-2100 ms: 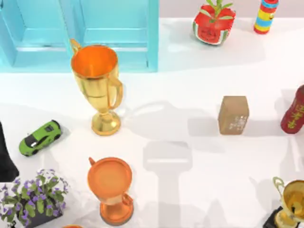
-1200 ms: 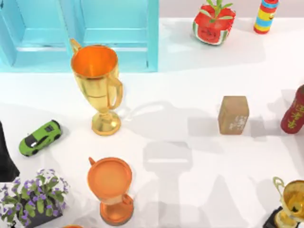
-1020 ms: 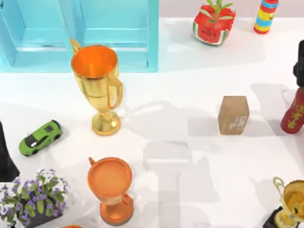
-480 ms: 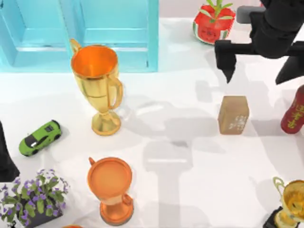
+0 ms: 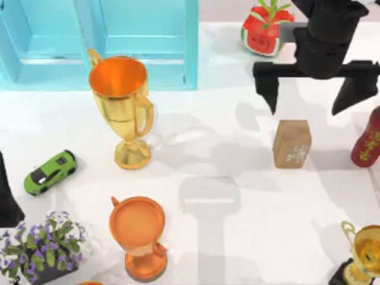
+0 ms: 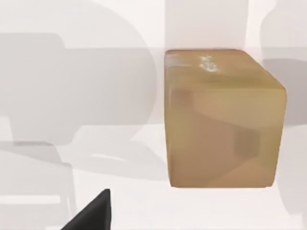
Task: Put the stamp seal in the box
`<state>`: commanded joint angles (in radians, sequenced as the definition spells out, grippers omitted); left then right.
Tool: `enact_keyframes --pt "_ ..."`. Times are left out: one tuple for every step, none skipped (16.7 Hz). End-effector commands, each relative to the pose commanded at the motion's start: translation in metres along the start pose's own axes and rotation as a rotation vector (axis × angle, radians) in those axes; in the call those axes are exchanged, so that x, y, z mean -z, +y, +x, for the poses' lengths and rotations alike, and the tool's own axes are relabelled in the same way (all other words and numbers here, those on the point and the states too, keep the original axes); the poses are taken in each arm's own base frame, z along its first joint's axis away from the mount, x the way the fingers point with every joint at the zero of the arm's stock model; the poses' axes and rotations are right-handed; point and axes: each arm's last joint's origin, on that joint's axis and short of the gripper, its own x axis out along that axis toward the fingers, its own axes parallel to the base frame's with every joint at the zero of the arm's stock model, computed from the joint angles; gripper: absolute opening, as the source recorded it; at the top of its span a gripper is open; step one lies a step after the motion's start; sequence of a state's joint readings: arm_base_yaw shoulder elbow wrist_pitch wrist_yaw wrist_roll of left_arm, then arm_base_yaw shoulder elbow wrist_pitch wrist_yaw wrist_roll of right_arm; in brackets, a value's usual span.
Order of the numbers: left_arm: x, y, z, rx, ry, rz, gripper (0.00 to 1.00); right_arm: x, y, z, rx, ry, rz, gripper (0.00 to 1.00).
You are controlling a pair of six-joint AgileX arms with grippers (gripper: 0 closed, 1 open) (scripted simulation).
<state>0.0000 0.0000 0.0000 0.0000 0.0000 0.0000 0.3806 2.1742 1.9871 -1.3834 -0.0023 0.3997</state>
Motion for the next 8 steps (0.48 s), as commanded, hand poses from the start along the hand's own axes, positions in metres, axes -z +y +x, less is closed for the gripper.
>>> enact_keyframes --pt "0.000 0.000 0.000 0.000 0.000 0.000 1.00 -0.001 -0.002 0.000 -0.001 -0.001 0.004 1.00" --pt "0.000 0.000 0.000 0.000 0.000 0.000 1.00 -0.001 -0.002 0.001 -0.001 -0.001 0.004 1.00" --pt "0.000 0.000 0.000 0.000 0.000 0.000 1.00 -0.001 -0.002 0.005 0.000 0.001 0.002 1.00" --pt "0.000 0.000 0.000 0.000 0.000 0.000 1.00 -0.001 -0.001 0.012 0.001 0.003 0.000 1.00" --pt "0.000 0.000 0.000 0.000 0.000 0.000 1.00 -0.002 0.000 0.022 0.002 0.004 0.000 1.00" --pt "0.000 0.000 0.000 0.000 0.000 0.000 1.00 -0.003 0.001 0.033 0.001 0.002 0.000 1.00" --pt "0.000 0.000 0.000 0.000 0.000 0.000 1.00 -0.003 0.002 0.045 -0.001 -0.002 -0.001 1.00" --pt "0.000 0.000 0.000 0.000 0.000 0.000 1.00 -0.003 0.004 0.059 -0.004 -0.007 -0.002 1.00"
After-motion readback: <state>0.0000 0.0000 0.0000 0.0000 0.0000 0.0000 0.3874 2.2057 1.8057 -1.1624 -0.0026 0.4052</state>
